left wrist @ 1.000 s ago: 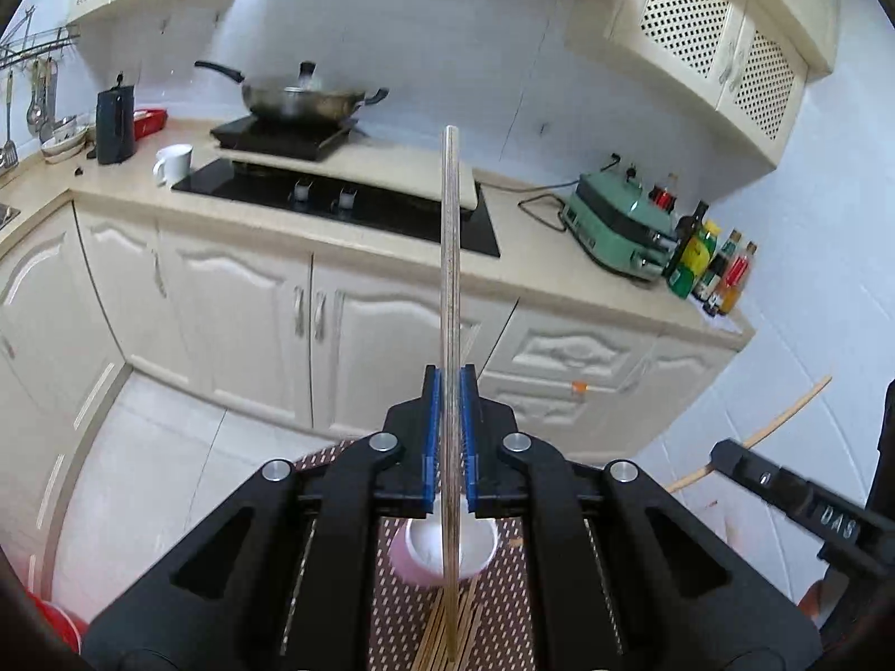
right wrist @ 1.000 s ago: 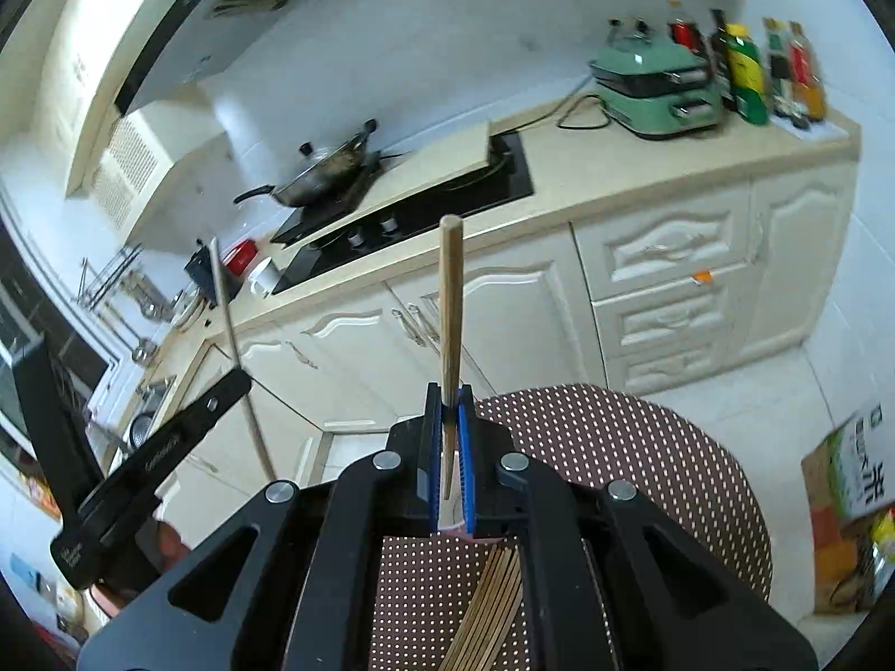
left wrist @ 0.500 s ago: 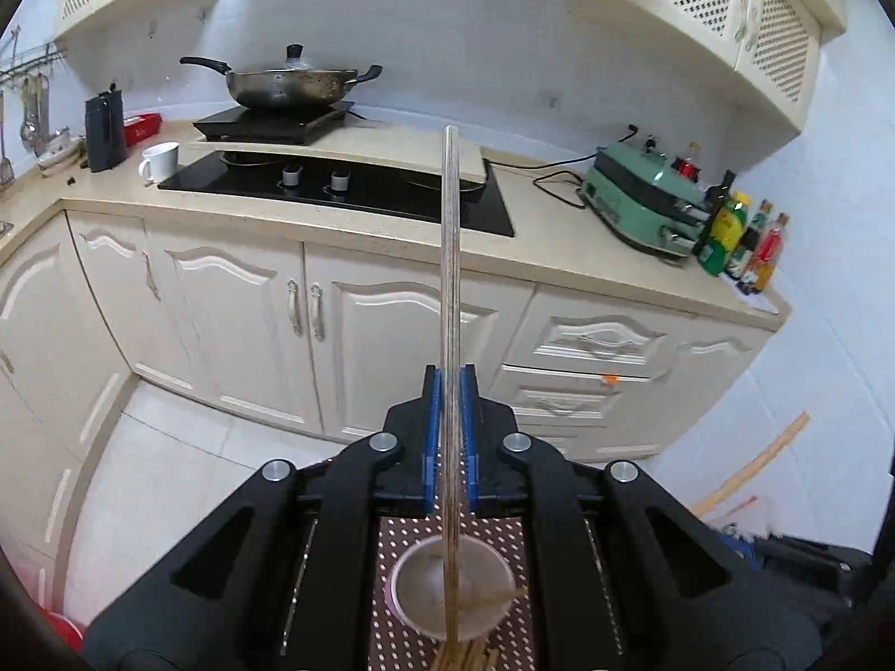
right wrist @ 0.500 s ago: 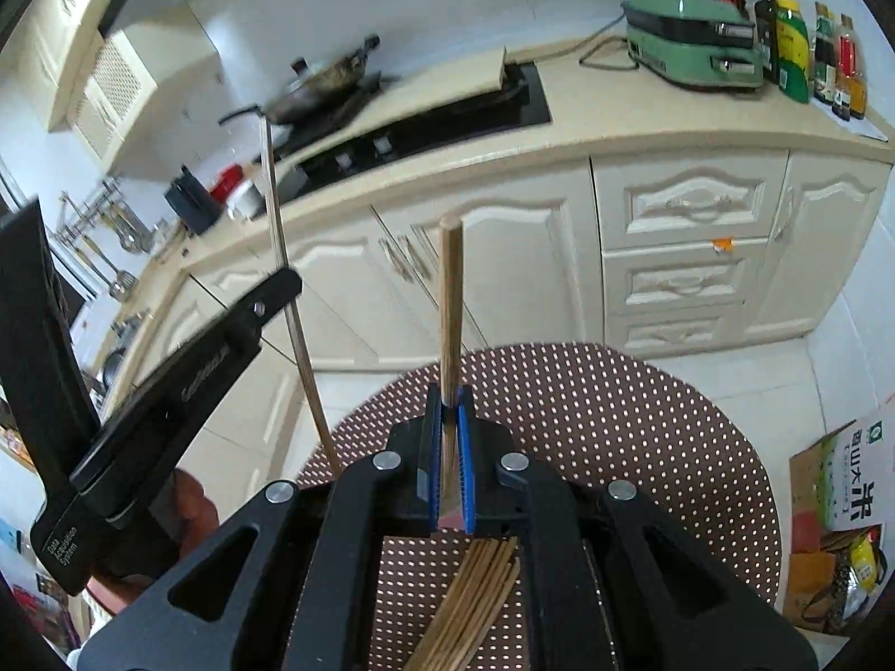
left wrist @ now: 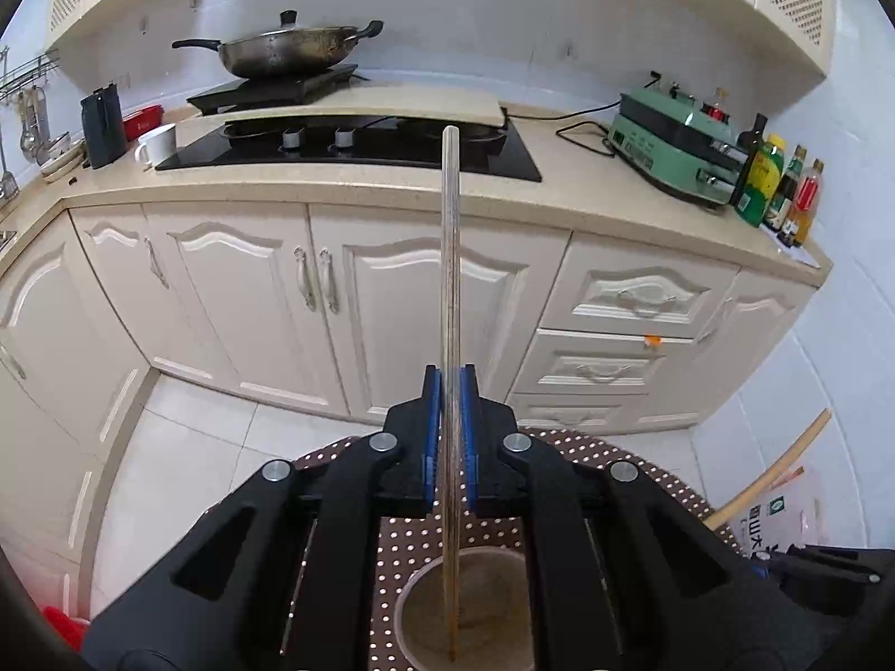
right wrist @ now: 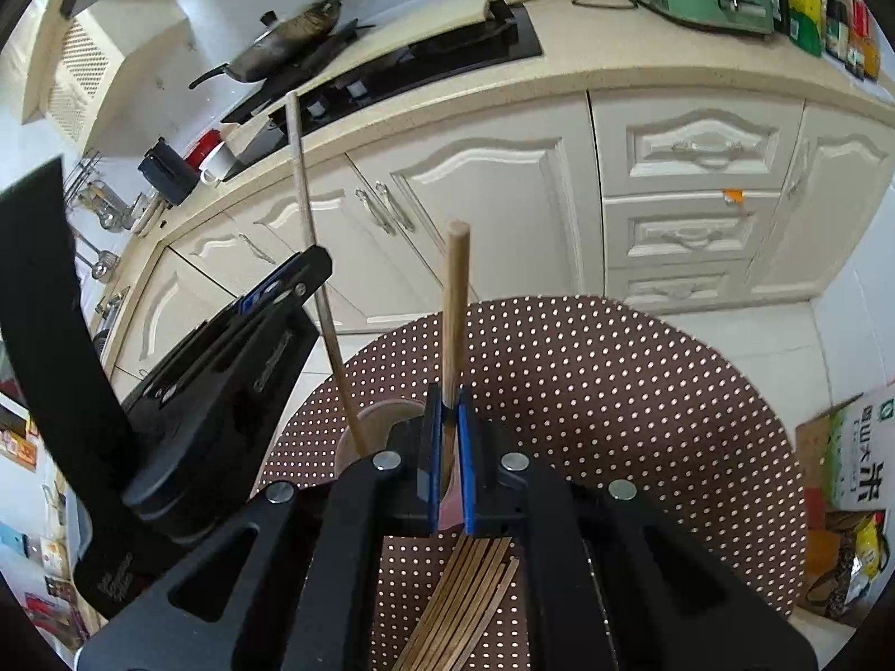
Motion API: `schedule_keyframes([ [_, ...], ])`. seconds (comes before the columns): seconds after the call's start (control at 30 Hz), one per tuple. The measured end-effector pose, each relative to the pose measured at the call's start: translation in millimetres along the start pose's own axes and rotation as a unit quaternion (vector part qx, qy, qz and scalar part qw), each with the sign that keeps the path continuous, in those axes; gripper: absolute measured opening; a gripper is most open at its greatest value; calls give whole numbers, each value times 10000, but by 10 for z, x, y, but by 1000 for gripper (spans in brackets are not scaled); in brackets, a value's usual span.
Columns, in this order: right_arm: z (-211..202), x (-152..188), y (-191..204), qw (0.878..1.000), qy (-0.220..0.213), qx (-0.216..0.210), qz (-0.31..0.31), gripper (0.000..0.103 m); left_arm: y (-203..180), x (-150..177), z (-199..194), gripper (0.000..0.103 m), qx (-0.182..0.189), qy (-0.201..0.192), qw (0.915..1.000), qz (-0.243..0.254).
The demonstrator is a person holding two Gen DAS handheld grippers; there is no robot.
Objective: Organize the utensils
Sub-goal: 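Lower the sticks into the pink cup with both grippers, then open both grippers to release the sticks inside the cup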
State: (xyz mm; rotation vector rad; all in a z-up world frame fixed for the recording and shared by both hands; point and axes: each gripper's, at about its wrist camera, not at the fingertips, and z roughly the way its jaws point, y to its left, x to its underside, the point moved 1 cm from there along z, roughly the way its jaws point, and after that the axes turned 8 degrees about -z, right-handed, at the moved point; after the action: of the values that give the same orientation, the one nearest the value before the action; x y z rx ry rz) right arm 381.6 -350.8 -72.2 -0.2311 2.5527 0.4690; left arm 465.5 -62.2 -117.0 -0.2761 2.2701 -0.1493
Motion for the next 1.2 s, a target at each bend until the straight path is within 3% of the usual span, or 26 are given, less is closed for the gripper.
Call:
schedule_keyframes([
  [0.47,142,124,-49,9993,172,-150,294,6,175,322,36,10,-5,261,9996,106],
  [0.7,105,193,-40,9990,195,-170,375,8,203,511,-46,10,35,645,9977,213],
  [0.87,195,276,-24,9979,530,-208,321,10,255,573,-130,10,9,744,9972,89],
  [0.97,223,344,-15,9966,711,-199,357,29,283,591,-159,10,44,793,9968,113],
  [1.0,215,356,-4,9967,718,-162,334,40,287,594,-166,10,40,813,9966,127],
  [1.2,96,448,44,9977,625,82,239,52,336,635,-184,11,95,1167,9928,265],
])
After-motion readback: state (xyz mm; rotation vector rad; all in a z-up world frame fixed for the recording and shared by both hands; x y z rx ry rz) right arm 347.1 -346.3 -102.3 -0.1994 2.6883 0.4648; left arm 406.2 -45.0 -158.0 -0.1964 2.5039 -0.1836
